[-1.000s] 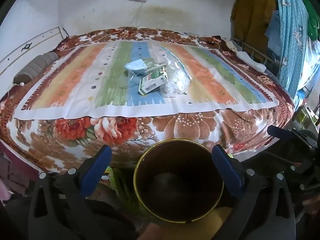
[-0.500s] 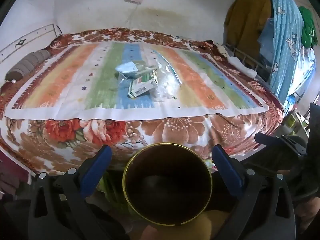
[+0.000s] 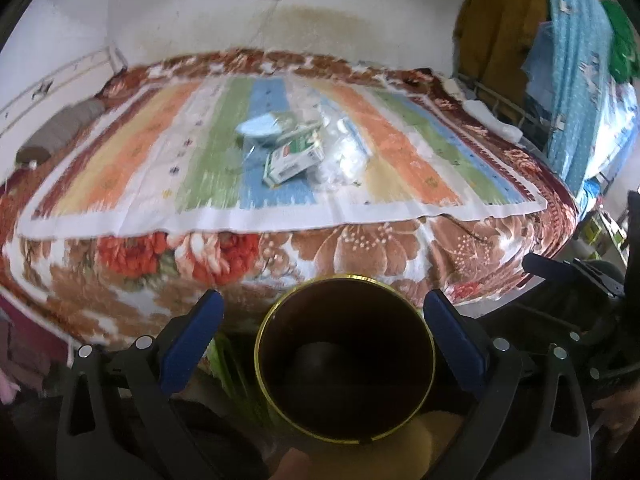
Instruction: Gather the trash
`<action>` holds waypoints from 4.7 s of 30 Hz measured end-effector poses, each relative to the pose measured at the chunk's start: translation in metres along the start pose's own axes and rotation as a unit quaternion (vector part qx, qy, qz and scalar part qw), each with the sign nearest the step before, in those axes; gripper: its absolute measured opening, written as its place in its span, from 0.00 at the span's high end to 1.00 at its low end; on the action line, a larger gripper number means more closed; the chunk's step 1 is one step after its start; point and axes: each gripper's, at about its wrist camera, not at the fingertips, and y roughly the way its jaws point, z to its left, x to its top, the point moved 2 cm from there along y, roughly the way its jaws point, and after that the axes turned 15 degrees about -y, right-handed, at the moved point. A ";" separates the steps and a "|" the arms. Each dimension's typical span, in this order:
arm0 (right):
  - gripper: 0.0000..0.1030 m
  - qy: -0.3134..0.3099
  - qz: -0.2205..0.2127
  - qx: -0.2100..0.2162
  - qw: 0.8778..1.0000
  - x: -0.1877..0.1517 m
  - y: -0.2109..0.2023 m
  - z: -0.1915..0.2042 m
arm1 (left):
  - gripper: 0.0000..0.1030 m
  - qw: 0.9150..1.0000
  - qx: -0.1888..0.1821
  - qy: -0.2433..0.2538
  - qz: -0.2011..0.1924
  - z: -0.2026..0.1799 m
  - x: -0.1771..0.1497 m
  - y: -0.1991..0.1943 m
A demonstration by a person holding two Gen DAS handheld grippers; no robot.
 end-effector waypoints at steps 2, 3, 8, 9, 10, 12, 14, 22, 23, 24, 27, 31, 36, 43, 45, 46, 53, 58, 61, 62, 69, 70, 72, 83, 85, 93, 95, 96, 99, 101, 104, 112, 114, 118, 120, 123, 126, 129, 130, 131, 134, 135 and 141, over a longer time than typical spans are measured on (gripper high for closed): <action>0.08 -0.001 -0.001 0.001 1.000 0.000 0.000 0.001 | 0.05 1.000 -0.011 -0.013 0.002 0.003 -0.002 0.000; 0.08 -0.002 0.000 0.002 1.000 -0.001 0.000 0.001 | 0.05 1.000 -0.019 -0.014 0.000 0.003 -0.001 -0.001; 0.08 -0.003 -0.003 0.012 1.000 -0.002 -0.001 0.001 | 0.06 0.999 -0.032 -0.007 -0.004 -0.001 -0.003 -0.004; 0.08 -0.005 -0.004 0.015 1.000 -0.001 -0.002 0.001 | 0.06 1.000 -0.027 -0.006 -0.006 -0.001 -0.003 -0.003; 0.08 -0.007 -0.005 0.016 1.000 -0.001 -0.003 0.002 | 0.06 1.000 -0.023 -0.007 -0.008 -0.001 -0.003 -0.003; 0.08 -0.006 -0.005 0.015 1.000 -0.001 -0.002 0.001 | 0.06 1.000 -0.028 -0.006 -0.012 -0.002 -0.003 -0.004; 0.08 -0.003 -0.007 0.015 1.000 -0.001 -0.003 0.002 | 0.06 0.999 -0.044 -0.001 -0.013 -0.005 -0.004 -0.006; 0.08 0.001 -0.005 0.010 1.000 0.004 -0.002 0.001 | 0.06 0.999 -0.024 -0.022 -0.020 0.003 0.001 -0.004; 0.08 0.001 -0.005 0.009 1.000 0.004 -0.002 0.001 | 0.06 0.999 -0.020 -0.027 -0.017 0.004 0.002 -0.003; 0.08 0.001 -0.004 0.009 1.000 0.004 -0.002 0.000 | 0.06 0.999 -0.022 -0.032 -0.012 0.006 0.002 -0.002; 0.08 0.002 -0.003 0.010 1.000 0.003 -0.001 0.000 | 0.06 0.999 -0.025 -0.038 -0.006 0.007 0.002 0.000; 0.08 0.000 -0.001 0.010 1.000 0.003 -0.001 -0.001 | 0.06 0.999 -0.023 -0.039 -0.012 0.010 0.003 0.001; 0.08 -0.001 -0.002 0.009 1.000 0.003 -0.001 0.000 | 0.06 0.998 -0.023 -0.048 -0.017 0.015 0.005 0.002; 0.08 -0.004 -0.002 0.006 1.000 0.003 0.000 -0.001 | 0.06 0.999 -0.003 -0.034 -0.024 0.008 0.001 -0.001; 0.08 -0.004 -0.001 0.005 1.000 0.004 0.001 0.000 | 0.06 0.999 -0.001 -0.032 -0.025 0.007 0.000 -0.001; 0.08 -0.004 -0.001 0.006 1.000 0.004 0.001 0.001 | 0.06 0.999 -0.001 -0.033 -0.025 0.008 0.000 -0.002; 0.08 -0.003 0.001 0.004 1.000 0.005 0.004 0.000 | 0.06 0.999 0.004 -0.044 -0.028 0.007 0.004 -0.002; 0.08 -0.003 0.003 0.007 1.000 0.006 0.006 -0.001 | 0.06 0.998 0.011 -0.049 -0.028 0.010 0.010 0.001; 0.08 -0.001 0.003 0.011 1.000 0.007 0.009 0.000 | 0.06 0.998 0.015 -0.047 -0.025 0.010 0.016 0.004; 0.08 0.001 0.003 0.015 1.000 0.008 0.011 -0.002 | 0.06 0.998 0.017 -0.049 -0.024 0.011 0.018 0.004; 0.08 0.009 0.009 0.027 1.000 0.017 0.027 -0.004 | 0.06 0.997 0.052 -0.031 -0.039 0.009 0.031 0.011; 0.08 0.008 0.010 0.027 1.000 0.018 0.028 -0.004 | 0.06 0.997 0.056 -0.023 -0.039 0.007 0.032 0.012; 0.08 0.006 0.012 0.027 1.000 0.021 0.032 -0.004 | 0.06 0.997 0.062 -0.015 -0.039 0.006 0.037 0.015; 0.08 -0.003 0.020 0.004 1.000 0.046 0.050 -0.022 | 0.06 0.997 0.074 -0.025 -0.027 0.012 0.083 0.038; 0.08 -0.006 0.019 -0.003 1.000 0.051 0.051 -0.026 | 0.06 0.997 0.074 -0.031 -0.021 0.014 0.090 0.043; 0.11 -0.024 0.026 -0.032 0.999 0.074 0.063 -0.044 | 0.06 0.995 0.094 0.003 -0.026 0.004 0.105 0.055; 0.14 -0.023 0.014 -0.046 0.999 0.079 0.061 -0.050 | 0.06 0.996 0.089 -0.004 -0.019 0.006 0.109 0.059; 0.14 -0.022 0.010 -0.045 0.999 0.081 0.061 -0.052 | 0.06 0.996 0.088 -0.008 -0.016 0.007 0.112 0.061; 0.13 -0.025 0.014 -0.045 0.999 0.089 0.067 -0.060 | 0.06 0.996 0.090 -0.014 -0.010 0.009 0.119 0.069; 0.13 -0.026 0.016 -0.048 0.998 0.092 0.070 -0.064 | 0.06 0.996 0.090 -0.014 -0.004 0.009 0.123 0.076; 0.13 -0.025 0.018 -0.056 0.998 0.099 0.076 -0.072 | 0.06 0.996 0.094 -0.012 0.004 0.008 0.130 0.087; 0.13 -0.013 0.036 -0.062 0.997 0.112 0.095 -0.090 | 0.06 0.994 0.098 -0.038 0.016 0.016 0.148 0.109; 0.13 -0.012 0.038 -0.062 0.997 0.115 0.099 -0.093 | 0.06 0.993 0.100 -0.054 0.020 0.020 0.152 0.113; 0.13 -0.015 0.040 -0.072 0.997 0.123 0.108 -0.098 | 0.06 0.991 0.100 -0.082 0.030 0.031 0.160 0.125; 0.13 -0.013 0.040 -0.074 0.996 0.126 0.112 -0.102 | 0.06 0.990 0.103 -0.088 0.033 0.033 0.164 0.130; 0.13 -0.013 0.042 -0.080 0.996 0.130 0.120 -0.105 | 0.06 0.989 0.109 -0.095 0.034 0.034 0.169 0.139; 0.14 -0.020 0.047 -0.089 0.995 0.137 0.129 -0.109 | 0.06 0.989 0.105 -0.100 0.041 0.033 0.173 0.149; 0.14 -0.020 0.051 -0.094 0.994 0.142 0.139 -0.114 | 0.06 0.988 0.104 -0.102 0.046 0.034 0.176 0.158; 0.14 -0.020 0.053 -0.094 0.994 0.143 0.143 -0.115 | 0.06 0.988 0.104 -0.101 0.048 0.034 0.178 0.162; 0.14 -0.020 0.055 -0.095 0.994 0.144 0.146 -0.117 | 0.06 0.988 0.105 -0.100 0.049 0.034 0.179 0.164; 0.14 -0.015 0.062 -0.095 0.993 0.147 0.159 -0.123 | 0.07 0.988 0.110 -0.098 0.048 0.036 0.183 0.171; 0.14 -0.010 0.064 -0.093 0.994 0.148 0.163 -0.126 | 0.07 0.988 0.114 -0.098 0.048 0.037 0.184 0.173; 0.15 0.009 0.077 -0.093 0.993 0.151 0.187 -0.141 | 0.09 0.985 0.134 -0.093 0.051 0.041 0.190 0.192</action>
